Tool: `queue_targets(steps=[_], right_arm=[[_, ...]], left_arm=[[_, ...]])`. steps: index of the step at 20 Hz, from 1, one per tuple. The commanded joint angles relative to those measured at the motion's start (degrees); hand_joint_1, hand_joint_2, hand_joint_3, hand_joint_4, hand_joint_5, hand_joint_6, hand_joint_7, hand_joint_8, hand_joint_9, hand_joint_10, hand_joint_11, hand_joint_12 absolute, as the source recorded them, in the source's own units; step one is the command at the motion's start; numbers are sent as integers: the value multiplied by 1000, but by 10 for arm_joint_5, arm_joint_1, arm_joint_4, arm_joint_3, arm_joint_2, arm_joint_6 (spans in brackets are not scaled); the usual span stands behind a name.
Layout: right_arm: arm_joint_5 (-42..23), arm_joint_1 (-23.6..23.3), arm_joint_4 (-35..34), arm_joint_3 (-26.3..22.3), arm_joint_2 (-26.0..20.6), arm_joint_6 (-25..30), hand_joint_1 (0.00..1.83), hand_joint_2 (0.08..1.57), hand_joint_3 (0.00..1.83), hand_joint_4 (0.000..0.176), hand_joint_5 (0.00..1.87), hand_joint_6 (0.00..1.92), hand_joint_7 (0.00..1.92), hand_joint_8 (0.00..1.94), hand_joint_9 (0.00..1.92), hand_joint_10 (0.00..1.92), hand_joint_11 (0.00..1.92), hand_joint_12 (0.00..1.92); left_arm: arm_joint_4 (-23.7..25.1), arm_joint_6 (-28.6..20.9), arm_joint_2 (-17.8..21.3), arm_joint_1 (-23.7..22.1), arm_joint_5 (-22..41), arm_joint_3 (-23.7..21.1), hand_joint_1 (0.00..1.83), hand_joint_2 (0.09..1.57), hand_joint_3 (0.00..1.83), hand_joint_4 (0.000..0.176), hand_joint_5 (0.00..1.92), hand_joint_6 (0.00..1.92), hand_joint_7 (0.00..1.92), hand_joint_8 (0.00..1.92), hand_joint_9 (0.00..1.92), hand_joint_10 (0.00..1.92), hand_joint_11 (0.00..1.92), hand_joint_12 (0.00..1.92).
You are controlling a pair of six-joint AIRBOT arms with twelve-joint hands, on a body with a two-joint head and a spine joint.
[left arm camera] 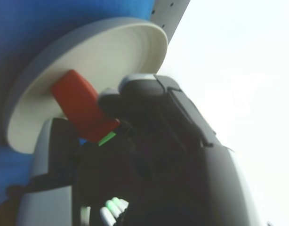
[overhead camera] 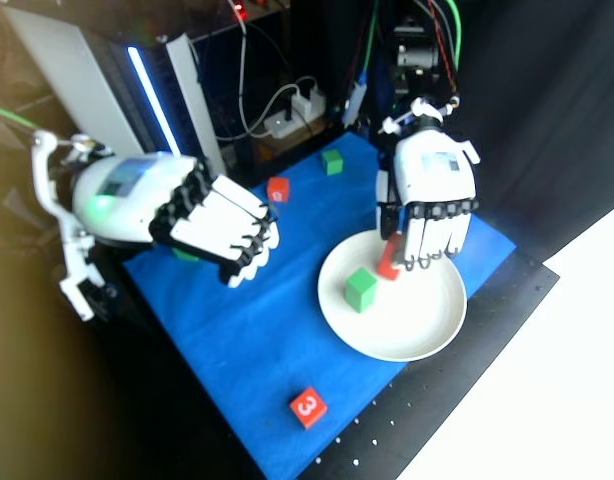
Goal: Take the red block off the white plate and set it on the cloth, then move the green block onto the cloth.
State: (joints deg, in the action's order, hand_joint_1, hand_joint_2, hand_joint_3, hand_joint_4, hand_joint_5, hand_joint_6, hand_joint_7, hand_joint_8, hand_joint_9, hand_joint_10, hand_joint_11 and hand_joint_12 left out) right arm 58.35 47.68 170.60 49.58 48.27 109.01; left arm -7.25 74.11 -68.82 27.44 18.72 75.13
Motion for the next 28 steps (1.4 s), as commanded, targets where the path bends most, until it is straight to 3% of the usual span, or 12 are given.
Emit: queue_targets(steps=[1, 5, 8, 9, 12, 14, 15, 18, 22, 23, 25, 28], right_arm=[[70, -8, 20, 2, 1, -3, 1009, 627, 502, 0, 719, 822, 738, 994, 623, 1279, 452, 1750], [70, -8, 20, 2, 1, -3, 1011, 564, 608, 0, 692, 909, 702, 1081, 604, 1329, 448, 1767], [70, -8, 20, 1, 1, -3, 1000, 673, 383, 0, 694, 818, 699, 962, 624, 1165, 431, 1600], [70, -8, 20, 1, 1, -3, 1021, 695, 347, 0, 683, 817, 683, 972, 598, 1191, 397, 1630], [70, -8, 20, 0, 0, -2, 1013, 694, 314, 0, 700, 813, 708, 950, 587, 1204, 370, 1682], [70, -8, 18, -1, 0, -2, 982, 714, 320, 0, 689, 858, 721, 1033, 619, 1278, 452, 1702], [70, -8, 17, -1, -1, -2, 1009, 716, 325, 0, 691, 867, 730, 1085, 634, 1322, 473, 1724], [70, -8, 16, -2, -2, -2, 919, 777, 339, 0, 667, 860, 711, 1053, 627, 1282, 446, 1702], [70, -8, 15, -3, -3, -2, 972, 747, 301, 0, 671, 884, 700, 1082, 588, 1309, 398, 1747], [70, -8, 15, -3, -3, -2, 994, 742, 303, 0, 684, 880, 717, 1087, 609, 1312, 425, 1727], [70, -8, 14, -3, -3, -2, 1012, 730, 327, 0, 668, 886, 698, 1119, 600, 1344, 428, 1740], [70, -8, 13, -3, -3, -2, 999, 691, 327, 0, 706, 842, 740, 989, 633, 1213, 423, 1686]], left_arm=[[2, 2, 8, -4, 93, -4, 1347, 1208, 1, 0, 700, 1252, 802, 1298, 785, 1493, 635, 1668], [14, 2, 85, 24, 183, -91, 1340, 1217, 1, 0, 692, 1273, 830, 1283, 725, 1525, 528, 1747], [27, 1, 134, 51, 242, -148, 1343, 1202, 0, 0, 711, 1204, 848, 1268, 792, 1502, 649, 1771], [30, 1, 148, 61, 258, -164, 1244, 1201, 0, 0, 731, 1191, 901, 1309, 858, 1391, 777, 1706], [36, 1, 183, 89, 298, -205, 1227, 1196, 1, 0, 765, 1118, 904, 1372, 865, 1424, 747, 1785], [38, 1, 207, 115, 328, -234, 1221, 1207, 1, 0, 749, 1135, 887, 1393, 830, 1378, 704, 1707], [38, 1, 215, 126, 339, -245, 1220, 1209, 0, 0, 747, 1134, 880, 1404, 839, 1368, 742, 1665], [39, 1, 237, 154, 361, -273, 1169, 1227, 1, 0, 707, 1280, 841, 1346, 818, 1074, 690, 1433], [40, -4, 247, 182, 366, -292, 1134, 1256, 0, 10, 685, 1356, 766, 1398, 774, 982, 642, 1408], [39, -14, 247, 190, 367, -292, 1139, 1254, 0, 0, 681, 1349, 778, 1393, 789, 987, 653, 1413], [39, -39, 247, 206, 371, -292, 1142, 1246, 0, 1, 678, 1360, 801, 1347, 777, 917, 609, 1362], [37, -47, 246, 217, 369, -292, 1113, 1278, 0, 15, 621, 1460, 742, 1416, 640, 644, 347, 1222]])
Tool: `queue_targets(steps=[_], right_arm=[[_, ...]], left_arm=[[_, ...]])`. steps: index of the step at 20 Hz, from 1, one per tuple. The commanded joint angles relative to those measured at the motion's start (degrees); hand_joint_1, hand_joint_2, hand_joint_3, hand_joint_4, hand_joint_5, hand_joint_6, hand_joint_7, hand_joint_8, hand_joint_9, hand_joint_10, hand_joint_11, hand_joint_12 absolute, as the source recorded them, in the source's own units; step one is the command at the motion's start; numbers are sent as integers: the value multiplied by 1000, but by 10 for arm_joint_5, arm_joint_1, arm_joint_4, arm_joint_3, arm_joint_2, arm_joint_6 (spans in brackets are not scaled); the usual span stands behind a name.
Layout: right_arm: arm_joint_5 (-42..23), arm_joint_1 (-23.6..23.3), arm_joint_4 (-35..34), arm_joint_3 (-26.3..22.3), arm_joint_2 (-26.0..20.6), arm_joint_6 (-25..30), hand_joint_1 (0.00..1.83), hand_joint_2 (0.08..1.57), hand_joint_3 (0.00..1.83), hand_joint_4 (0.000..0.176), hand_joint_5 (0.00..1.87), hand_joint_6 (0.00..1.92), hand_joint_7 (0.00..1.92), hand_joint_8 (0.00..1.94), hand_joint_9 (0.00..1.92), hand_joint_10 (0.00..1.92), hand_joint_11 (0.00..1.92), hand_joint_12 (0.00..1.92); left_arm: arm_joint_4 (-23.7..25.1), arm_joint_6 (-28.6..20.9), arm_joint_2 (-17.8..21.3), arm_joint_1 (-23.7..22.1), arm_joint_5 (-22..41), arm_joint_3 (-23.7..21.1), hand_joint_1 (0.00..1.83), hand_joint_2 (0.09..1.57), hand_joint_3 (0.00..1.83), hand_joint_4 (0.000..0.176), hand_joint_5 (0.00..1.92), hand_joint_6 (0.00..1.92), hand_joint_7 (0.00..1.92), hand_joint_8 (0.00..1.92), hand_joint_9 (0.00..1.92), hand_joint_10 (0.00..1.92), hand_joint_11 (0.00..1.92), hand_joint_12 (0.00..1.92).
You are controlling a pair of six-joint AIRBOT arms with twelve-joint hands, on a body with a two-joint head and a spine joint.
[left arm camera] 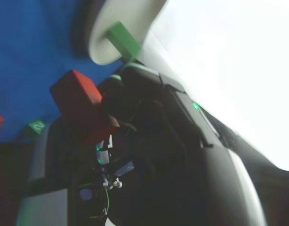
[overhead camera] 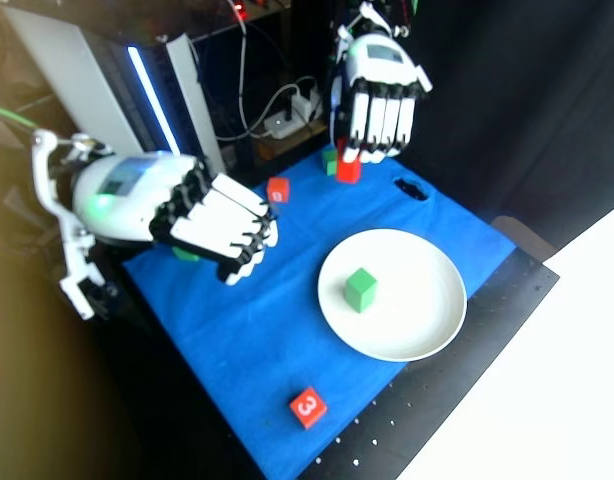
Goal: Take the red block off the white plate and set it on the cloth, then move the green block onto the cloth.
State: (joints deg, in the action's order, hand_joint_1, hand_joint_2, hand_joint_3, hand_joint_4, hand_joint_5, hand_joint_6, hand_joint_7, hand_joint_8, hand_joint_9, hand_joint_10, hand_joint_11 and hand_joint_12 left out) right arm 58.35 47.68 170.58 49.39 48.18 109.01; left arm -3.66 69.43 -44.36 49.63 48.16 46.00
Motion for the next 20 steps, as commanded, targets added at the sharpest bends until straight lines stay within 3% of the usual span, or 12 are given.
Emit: queue_targets(steps=[1, 2, 3, 5, 8, 10, 11, 14, 16, 18, 19, 20], right_arm=[[70, -8, 14, -1, -2, -2, 988, 693, 330, 0, 709, 837, 743, 979, 633, 1205, 416, 1686], [70, -8, 13, -1, -3, -2, 992, 681, 331, 0, 731, 832, 765, 962, 648, 1199, 429, 1698], [70, -8, 13, -1, -3, -2, 1018, 664, 335, 0, 738, 834, 767, 992, 647, 1229, 447, 1713], [70, -8, 13, -1, -3, -2, 998, 678, 340, 0, 730, 804, 754, 1009, 649, 1231, 452, 1692], [70, -8, 12, -2, -3, -2, 981, 728, 303, 0, 745, 734, 747, 962, 628, 1204, 424, 1675], [70, -8, 12, -1, -3, -2, 981, 725, 305, 0, 734, 783, 749, 978, 638, 1206, 435, 1683], [70, -8, 11, -1, -4, -2, 1008, 731, 305, 0, 725, 782, 748, 956, 640, 1181, 433, 1654], [70, -8, 10, 1, -4, -2, 992, 755, 292, 0, 656, 843, 673, 1036, 586, 1242, 396, 1711], [70, -8, 10, 5, -4, -2, 1009, 731, 319, 0, 568, 888, 582, 1028, 495, 1247, 317, 1765], [70, -9, 7, 12, 0, -2, 1015, 740, 313, 0, 565, 776, 634, 823, 531, 1103, 290, 1696], [70, -12, 4, 15, 2, -2, 1015, 740, 313, 0, 565, 776, 634, 823, 531, 1103, 290, 1696], [67, -19, 2, 22, 9, -2, 1042, 769, 258, 0, 534, 755, 621, 831, 529, 1108, 302, 1660]], left_arm=[[1, -1, 1, -4, 74, -1, 935, 1259, 0, 138, 682, 1413, 640, 795, 622, 543, 284, 1163], [1, -1, 1, -4, 72, -1, 896, 1183, 0, 62, 552, 725, 638, 506, 599, 445, 224, 1082], [1, -1, 1, -4, 71, -1, 873, 1145, 0, 50, 576, 372, 647, 264, 591, 307, 177, 1003], [0, -1, 1, -3, 73, -1, 770, 1117, 0, 43, 616, 97, 629, 41, 577, 122, 119, 988], [-2, -1, 1, -2, 75, -1, 677, 1103, 0, 81, 589, 15, 573, 0, 543, 44, 38, 1054], [-6, -1, 1, -1, 80, -1, 683, 1095, 0, 64, 578, 8, 569, 0, 546, 41, 32, 1059], [-11, -1, 1, 0, 86, 0, 659, 1095, 0, 89, 551, 1, 531, 0, 524, 30, 27, 1063], [-34, -1, -1, 5, 115, 7, 477, 1157, 19, 76, 428, 0, 399, 0, 419, 1, 0, 1055], [-47, -1, -3, 6, 130, 14, 466, 1180, 8, 111, 340, 0, 307, 0, 330, 1, 0, 936], [-61, 0, -10, 5, 140, 27, 442, 1178, 1, 136, 270, 0, 308, 5, 359, 10, 12, 1102], [-66, 0, -13, 5, 142, 31, 442, 1178, 1, 136, 270, 0, 308, 5, 359, 10, 12, 1102], [-72, 0, -15, 4, 145, 36, 444, 1179, 1, 153, 262, 0, 305, 3, 354, 6, 15, 1107]])
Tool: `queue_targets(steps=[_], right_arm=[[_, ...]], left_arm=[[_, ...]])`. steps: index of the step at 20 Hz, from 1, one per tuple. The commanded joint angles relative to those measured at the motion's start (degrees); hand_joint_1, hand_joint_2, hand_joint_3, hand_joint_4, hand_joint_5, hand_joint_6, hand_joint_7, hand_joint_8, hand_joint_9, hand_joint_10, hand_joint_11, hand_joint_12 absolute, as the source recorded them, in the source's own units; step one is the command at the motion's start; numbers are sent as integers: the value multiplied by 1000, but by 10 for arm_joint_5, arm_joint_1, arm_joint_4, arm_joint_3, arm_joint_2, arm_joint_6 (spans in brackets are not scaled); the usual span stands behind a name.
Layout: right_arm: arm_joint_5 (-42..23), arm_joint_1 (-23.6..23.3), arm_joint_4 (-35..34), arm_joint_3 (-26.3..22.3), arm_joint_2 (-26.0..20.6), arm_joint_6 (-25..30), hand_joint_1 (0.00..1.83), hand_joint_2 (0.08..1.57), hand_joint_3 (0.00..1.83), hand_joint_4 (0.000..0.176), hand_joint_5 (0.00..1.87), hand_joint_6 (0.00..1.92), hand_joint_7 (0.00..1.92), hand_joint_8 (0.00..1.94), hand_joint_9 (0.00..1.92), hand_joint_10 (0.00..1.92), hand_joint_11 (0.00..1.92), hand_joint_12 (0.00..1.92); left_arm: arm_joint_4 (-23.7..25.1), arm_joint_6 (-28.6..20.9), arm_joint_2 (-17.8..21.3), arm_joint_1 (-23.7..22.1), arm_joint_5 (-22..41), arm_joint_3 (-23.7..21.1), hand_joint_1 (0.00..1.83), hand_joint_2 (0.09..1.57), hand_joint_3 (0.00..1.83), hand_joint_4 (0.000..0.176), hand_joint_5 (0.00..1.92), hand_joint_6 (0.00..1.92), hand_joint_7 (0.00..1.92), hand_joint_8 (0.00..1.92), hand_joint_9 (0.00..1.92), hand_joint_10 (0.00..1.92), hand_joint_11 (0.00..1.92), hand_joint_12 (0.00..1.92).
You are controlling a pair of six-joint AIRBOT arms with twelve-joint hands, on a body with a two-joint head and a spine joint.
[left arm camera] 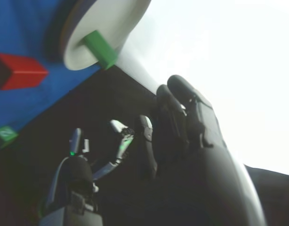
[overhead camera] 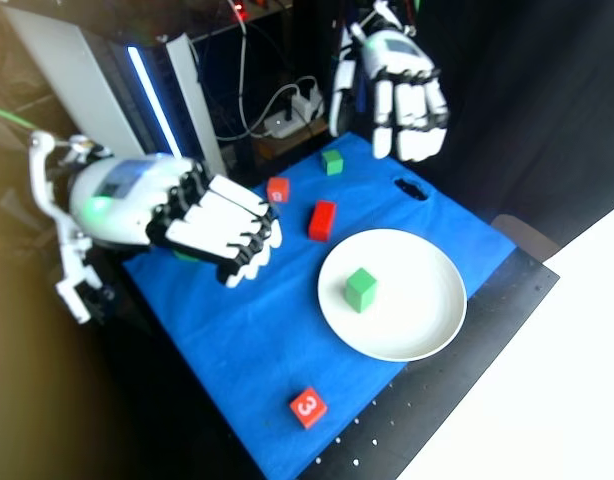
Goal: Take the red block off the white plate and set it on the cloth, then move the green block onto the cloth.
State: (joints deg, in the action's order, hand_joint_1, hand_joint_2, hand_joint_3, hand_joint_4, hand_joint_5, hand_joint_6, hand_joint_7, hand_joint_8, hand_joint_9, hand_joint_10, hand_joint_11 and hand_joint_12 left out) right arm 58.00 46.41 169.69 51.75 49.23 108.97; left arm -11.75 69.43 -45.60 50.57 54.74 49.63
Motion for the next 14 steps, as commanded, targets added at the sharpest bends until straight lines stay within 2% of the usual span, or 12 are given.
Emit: queue_targets(steps=[1, 2, 3, 4, 5, 7, 8, 9, 10, 12, 13, 14], right_arm=[[56, -21, 11, 7, 8, -2, 1032, 800, 213, 0, 474, 776, 561, 918, 473, 1173, 276, 1665], [34, -38, 13, 16, 19, -2, 1006, 821, 192, 0, 435, 787, 521, 907, 428, 1150, 236, 1671], [9, -59, 19, 32, 36, -2, 969, 831, 176, 0, 434, 771, 534, 821, 432, 1077, 250, 1638], [-2, -67, 19, 40, 46, -2, 942, 849, 132, 0, 475, 634, 559, 700, 460, 982, 295, 1576], [-21, -80, 19, 58, 65, -2, 945, 866, 84, 0, 521, 509, 583, 585, 482, 902, 327, 1517], [-51, -101, 19, 82, 90, -2, 900, 882, 27, 0, 581, 358, 574, 513, 383, 994, 190, 1616], [-66, -110, 19, 94, 101, -2, 934, 884, 15, 0, 604, 321, 566, 515, 351, 1031, 210, 1643], [-81, -119, 19, 107, 115, -2, 960, 892, 8, 0, 605, 269, 538, 466, 338, 982, 256, 1609], [-91, -124, 19, 117, 125, -2, 981, 892, 3, 0, 627, 187, 542, 386, 353, 917, 242, 1579], [-115, -136, 16, 136, 145, -2, 940, 889, 0, 0, 665, 72, 611, 300, 433, 973, 295, 1592], [-130, -143, 15, 148, 156, -2, 889, 895, 0, 0, 623, 11, 575, 159, 429, 972, 304, 1608], [-138, -146, 13, 155, 164, -2, 889, 895, 0, 0, 623, 11, 575, 159, 429, 972, 304, 1608]], left_arm=[[2, 0, -3, -6, 83, 4, 466, 1178, 0, 153, 247, 0, 287, 0, 345, 2, 13, 1107], [-4, 2, -3, -5, 86, 6, 464, 1168, 0, 160, 239, 1, 275, 1, 332, 2, 28, 1074], [-11, 5, -3, -5, 91, 9, 498, 1178, 1, 140, 246, 1, 299, 3, 343, 4, 47, 1028], [-13, 6, -3, -5, 92, 10, 476, 1184, 0, 120, 261, 2, 311, 2, 352, 4, 29, 1080], [-15, 10, -3, -5, 92, 12, 560, 1165, 0, 114, 290, 7, 317, 2, 325, 5, 5, 996], [-22, 26, -2, -8, 93, 11, 602, 1147, 0, 99, 315, 4, 321, 1, 291, 3, 0, 778], [-25, 32, -2, -9, 94, 11, 635, 1146, 0, 79, 340, 2, 338, 0, 335, 6, 7, 894], [-27, 35, -1, -9, 95, 11, 709, 1152, 1, 49, 371, 7, 363, 5, 354, 7, 1, 848], [-28, 35, 0, -9, 95, 11, 746, 1159, 3, 49, 378, 7, 347, 1, 342, 1, 0, 837], [-29, 35, -1, -10, 95, 12, 734, 1160, 0, 45, 395, 1, 349, 0, 372, 4, 47, 1007], [-29, 35, -1, -10, 96, 12, 734, 1161, 1, 49, 404, 2, 365, 5, 396, 8, 64, 1132], [-29, 35, -1, -10, 96, 11, 734, 1161, 1, 49, 404, 2, 365, 5, 396, 8, 64, 1132]])
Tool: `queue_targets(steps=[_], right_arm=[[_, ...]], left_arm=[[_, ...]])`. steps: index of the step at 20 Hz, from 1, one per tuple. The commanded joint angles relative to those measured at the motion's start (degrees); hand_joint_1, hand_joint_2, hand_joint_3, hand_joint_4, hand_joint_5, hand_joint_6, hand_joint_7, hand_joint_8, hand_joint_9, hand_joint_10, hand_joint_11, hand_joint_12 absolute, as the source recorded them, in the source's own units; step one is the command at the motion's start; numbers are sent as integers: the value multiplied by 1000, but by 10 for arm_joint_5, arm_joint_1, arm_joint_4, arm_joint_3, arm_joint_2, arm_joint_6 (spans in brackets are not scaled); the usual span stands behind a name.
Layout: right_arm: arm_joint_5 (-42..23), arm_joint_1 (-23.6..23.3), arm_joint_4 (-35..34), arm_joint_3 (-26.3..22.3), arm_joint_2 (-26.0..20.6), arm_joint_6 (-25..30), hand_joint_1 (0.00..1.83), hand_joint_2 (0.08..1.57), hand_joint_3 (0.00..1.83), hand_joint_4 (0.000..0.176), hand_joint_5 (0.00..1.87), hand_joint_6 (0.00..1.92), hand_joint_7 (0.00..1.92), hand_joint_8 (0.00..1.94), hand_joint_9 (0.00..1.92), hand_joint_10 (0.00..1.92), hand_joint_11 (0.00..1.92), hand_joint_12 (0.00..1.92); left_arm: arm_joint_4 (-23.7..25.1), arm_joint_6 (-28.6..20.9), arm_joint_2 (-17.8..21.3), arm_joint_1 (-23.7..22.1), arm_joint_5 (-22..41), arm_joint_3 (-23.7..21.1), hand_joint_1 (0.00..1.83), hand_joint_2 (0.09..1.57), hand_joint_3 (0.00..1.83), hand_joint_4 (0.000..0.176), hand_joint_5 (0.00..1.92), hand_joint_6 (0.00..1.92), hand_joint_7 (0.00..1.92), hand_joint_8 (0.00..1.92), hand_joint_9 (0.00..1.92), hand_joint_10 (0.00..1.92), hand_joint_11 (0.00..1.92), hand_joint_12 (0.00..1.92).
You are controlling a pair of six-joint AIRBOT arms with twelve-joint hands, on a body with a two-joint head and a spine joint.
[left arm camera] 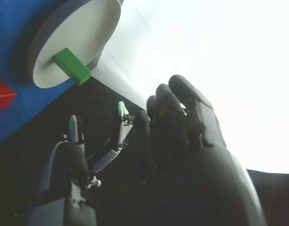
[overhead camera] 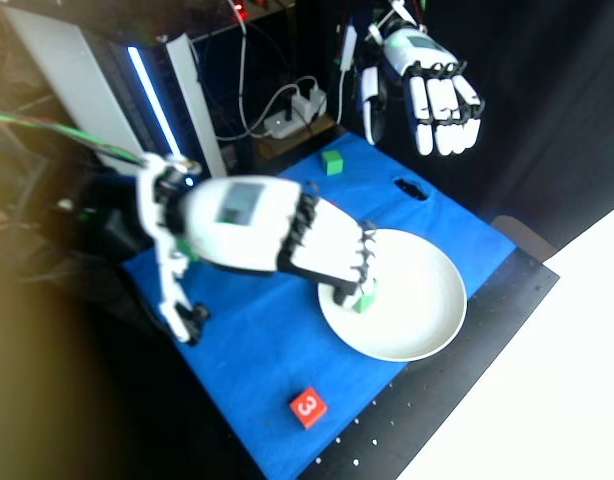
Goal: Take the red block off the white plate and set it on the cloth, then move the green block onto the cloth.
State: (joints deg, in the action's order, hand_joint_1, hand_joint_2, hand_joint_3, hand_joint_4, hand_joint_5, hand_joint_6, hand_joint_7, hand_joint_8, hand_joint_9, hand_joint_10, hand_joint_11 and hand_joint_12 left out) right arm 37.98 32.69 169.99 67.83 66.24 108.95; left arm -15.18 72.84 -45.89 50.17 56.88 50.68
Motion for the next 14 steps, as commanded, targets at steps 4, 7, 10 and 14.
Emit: queue_targets(steps=[4, 7, 10, 14], right_arm=[[24, -18, -3, 34, 34, -2, 900, 916, 1, 0, 593, 0, 706, 46, 513, 637, 231, 1484], [-1, -22, -14, 63, 59, -2, 884, 904, 0, 0, 588, 0, 711, 9, 574, 459, 246, 1354], [-20, -24, -24, 84, 77, -2, 872, 904, 0, 0, 577, 0, 743, 10, 526, 734, 257, 1498], [-41, -24, -29, 103, 96, -2, 911, 898, 1, 0, 628, 6, 766, 24, 458, 970, 259, 1592]], left_arm=[[6, 2, 1, -9, 75, 1, 752, 1137, 0, 32, 476, 8, 449, 4, 468, 12, 111, 1130], [6, 2, 0, -10, 75, 1, 767, 1128, 0, 32, 498, 5, 473, 4, 502, 13, 134, 1178], [7, 2, 0, -11, 74, 0, 780, 1108, 0, 60, 501, 2, 468, 0, 514, 11, 145, 1138], [8, 2, 0, -12, 74, -1, 814, 1120, 0, 39, 511, 2, 484, 1, 515, 5, 185, 1096]])
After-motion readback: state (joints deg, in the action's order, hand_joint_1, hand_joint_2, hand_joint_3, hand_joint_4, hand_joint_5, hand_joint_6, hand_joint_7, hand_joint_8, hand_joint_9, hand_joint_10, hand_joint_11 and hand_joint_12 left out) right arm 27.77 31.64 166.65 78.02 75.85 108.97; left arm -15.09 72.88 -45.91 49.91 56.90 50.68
